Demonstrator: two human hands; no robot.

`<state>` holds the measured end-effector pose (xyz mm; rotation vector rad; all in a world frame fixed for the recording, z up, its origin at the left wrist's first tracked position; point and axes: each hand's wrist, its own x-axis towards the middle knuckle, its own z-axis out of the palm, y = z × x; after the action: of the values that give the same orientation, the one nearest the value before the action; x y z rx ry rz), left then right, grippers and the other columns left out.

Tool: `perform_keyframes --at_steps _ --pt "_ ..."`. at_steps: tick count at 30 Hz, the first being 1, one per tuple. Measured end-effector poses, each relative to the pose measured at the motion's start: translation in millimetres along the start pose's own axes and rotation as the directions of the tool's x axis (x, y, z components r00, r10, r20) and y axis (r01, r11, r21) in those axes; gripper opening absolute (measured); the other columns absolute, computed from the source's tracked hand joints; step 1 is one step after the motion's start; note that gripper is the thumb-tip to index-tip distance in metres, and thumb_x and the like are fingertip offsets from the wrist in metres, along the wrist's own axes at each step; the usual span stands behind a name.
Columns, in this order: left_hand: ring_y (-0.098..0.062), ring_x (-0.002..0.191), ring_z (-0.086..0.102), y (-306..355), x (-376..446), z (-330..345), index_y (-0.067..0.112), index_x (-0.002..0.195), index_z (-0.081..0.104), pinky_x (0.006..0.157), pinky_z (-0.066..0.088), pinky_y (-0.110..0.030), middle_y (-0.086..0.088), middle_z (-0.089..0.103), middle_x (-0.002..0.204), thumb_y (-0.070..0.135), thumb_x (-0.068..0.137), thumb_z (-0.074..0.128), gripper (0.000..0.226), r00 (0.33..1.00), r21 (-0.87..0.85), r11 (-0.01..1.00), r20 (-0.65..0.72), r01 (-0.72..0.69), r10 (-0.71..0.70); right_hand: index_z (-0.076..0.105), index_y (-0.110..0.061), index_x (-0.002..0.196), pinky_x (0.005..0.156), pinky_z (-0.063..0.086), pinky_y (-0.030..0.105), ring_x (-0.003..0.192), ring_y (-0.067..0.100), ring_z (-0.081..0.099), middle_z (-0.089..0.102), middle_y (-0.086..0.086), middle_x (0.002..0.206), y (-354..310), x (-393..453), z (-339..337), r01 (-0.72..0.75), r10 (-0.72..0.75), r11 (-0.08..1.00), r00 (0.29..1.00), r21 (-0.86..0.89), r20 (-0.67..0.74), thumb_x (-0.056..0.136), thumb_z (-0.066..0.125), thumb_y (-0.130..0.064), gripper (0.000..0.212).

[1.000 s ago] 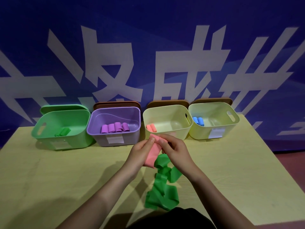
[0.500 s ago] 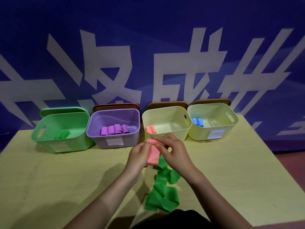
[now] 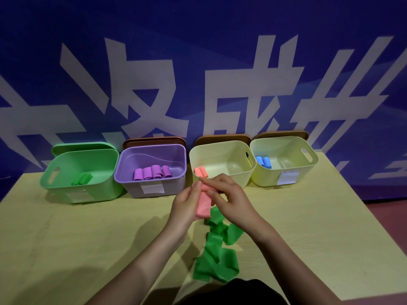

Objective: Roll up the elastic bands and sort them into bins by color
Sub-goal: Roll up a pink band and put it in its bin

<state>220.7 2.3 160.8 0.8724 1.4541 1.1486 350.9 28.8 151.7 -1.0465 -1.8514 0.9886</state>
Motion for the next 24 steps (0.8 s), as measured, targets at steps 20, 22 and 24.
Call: perform_keyframes --at_steps 20,22,24 --pt "-0.003 0.041 0.048 11.7 -9.4 -2.4 0.002 0.092 0.061 0.038 0.032 -0.013 0.004 0.058 0.054 0.021 0.103 0.036 0.034 0.969 -0.283 0.957 0.245 0.058 0.014 0.071 -0.022 0.102 0.06 0.044 0.019 0.059 0.007 0.052 0.061 -0.002 0.065 -7.3 -0.5 0.6 -0.131 0.162 0.936 0.984 0.328 -0.068 0.095 0.053 -0.002 0.028" --pt "-0.005 0.052 0.058 10.8 -5.1 -4.6 0.003 0.097 0.065 0.045 0.041 -0.016 0.003 0.065 0.062 0.028 0.1 0.043 0.034 0.982 -0.18 0.983 0.191 0.023 0.012 0.07 -0.015 0.106 0.061 0.046 0.02 0.06 0.007 0.055 0.063 0.005 0.069 -5.2 2.3 -0.9 -0.152 0.186 0.93 0.98 0.334 -0.073 0.094 0.056 -0.003 0.023" --pt "-0.007 0.054 0.055 7.7 0.7 -7.2 0.011 0.098 0.068 0.047 0.04 -0.018 0.006 0.064 0.061 0.037 0.096 0.05 0.032 0.991 -0.096 0.994 0.129 0.044 -0.032 0.068 -0.011 0.113 0.065 0.049 0.021 0.063 0.007 0.059 0.067 0.011 0.077 -1.7 5.8 -0.7 -0.183 0.216 0.934 0.973 0.305 -0.079 0.092 0.059 -0.005 0.023"
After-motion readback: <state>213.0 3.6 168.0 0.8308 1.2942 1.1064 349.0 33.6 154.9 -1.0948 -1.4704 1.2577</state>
